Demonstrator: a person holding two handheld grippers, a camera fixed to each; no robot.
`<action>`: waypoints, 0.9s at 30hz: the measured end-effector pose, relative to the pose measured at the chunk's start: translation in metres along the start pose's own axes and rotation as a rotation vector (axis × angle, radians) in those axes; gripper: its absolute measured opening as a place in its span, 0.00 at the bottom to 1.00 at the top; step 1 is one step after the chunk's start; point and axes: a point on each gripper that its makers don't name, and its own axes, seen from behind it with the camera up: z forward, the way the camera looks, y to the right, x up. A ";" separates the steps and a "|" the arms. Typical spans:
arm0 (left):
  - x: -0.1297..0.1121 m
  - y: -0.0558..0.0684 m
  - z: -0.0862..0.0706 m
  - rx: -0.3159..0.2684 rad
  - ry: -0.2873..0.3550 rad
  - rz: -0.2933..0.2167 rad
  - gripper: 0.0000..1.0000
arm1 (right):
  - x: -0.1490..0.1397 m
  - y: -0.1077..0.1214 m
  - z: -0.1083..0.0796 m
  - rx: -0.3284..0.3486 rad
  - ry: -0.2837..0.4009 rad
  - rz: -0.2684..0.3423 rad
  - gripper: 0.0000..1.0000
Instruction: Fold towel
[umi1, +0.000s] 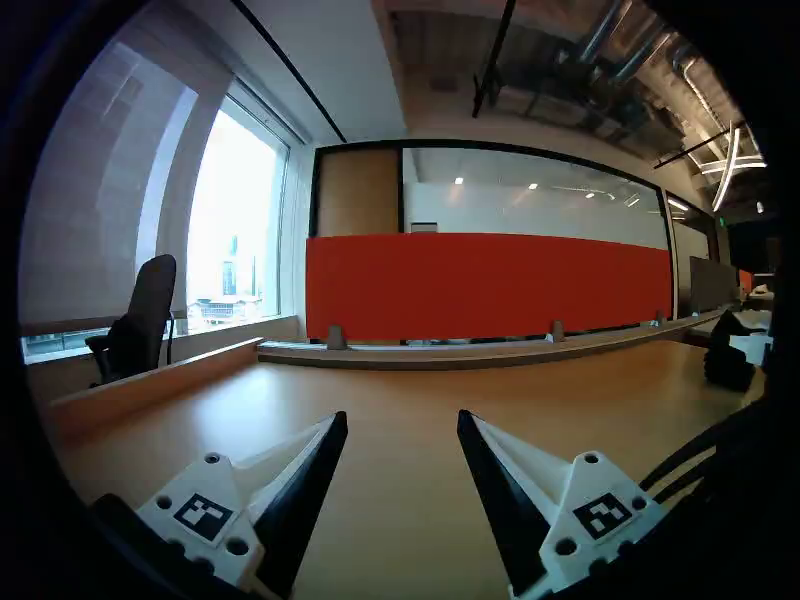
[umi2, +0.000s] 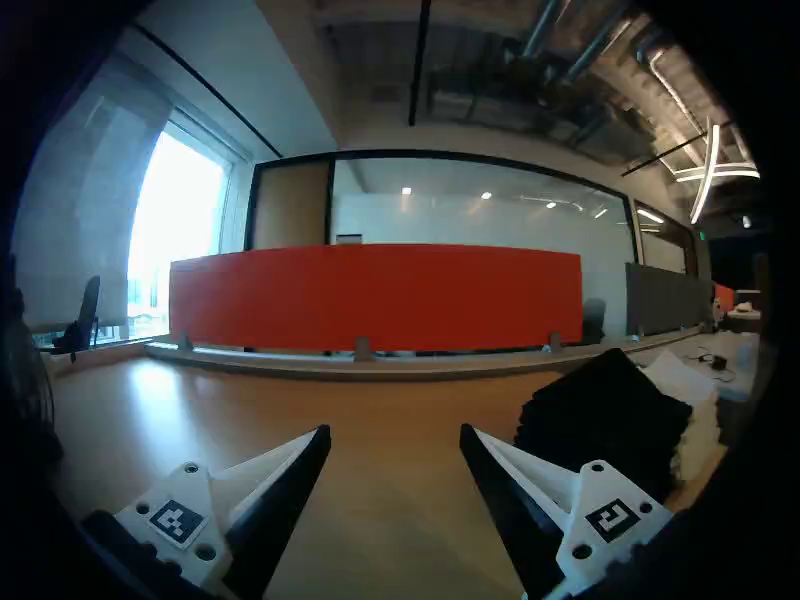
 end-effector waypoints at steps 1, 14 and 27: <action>0.000 0.000 0.000 0.000 0.000 0.000 0.81 | 0.001 -0.001 -0.001 0.001 0.004 -0.004 1.00; 0.000 0.000 0.000 0.000 0.000 0.000 0.81 | 0.002 -0.002 -0.001 0.006 0.009 -0.002 1.00; 0.000 -0.001 0.000 0.000 0.000 0.000 0.81 | 0.001 -0.003 -0.001 0.007 0.008 -0.002 1.00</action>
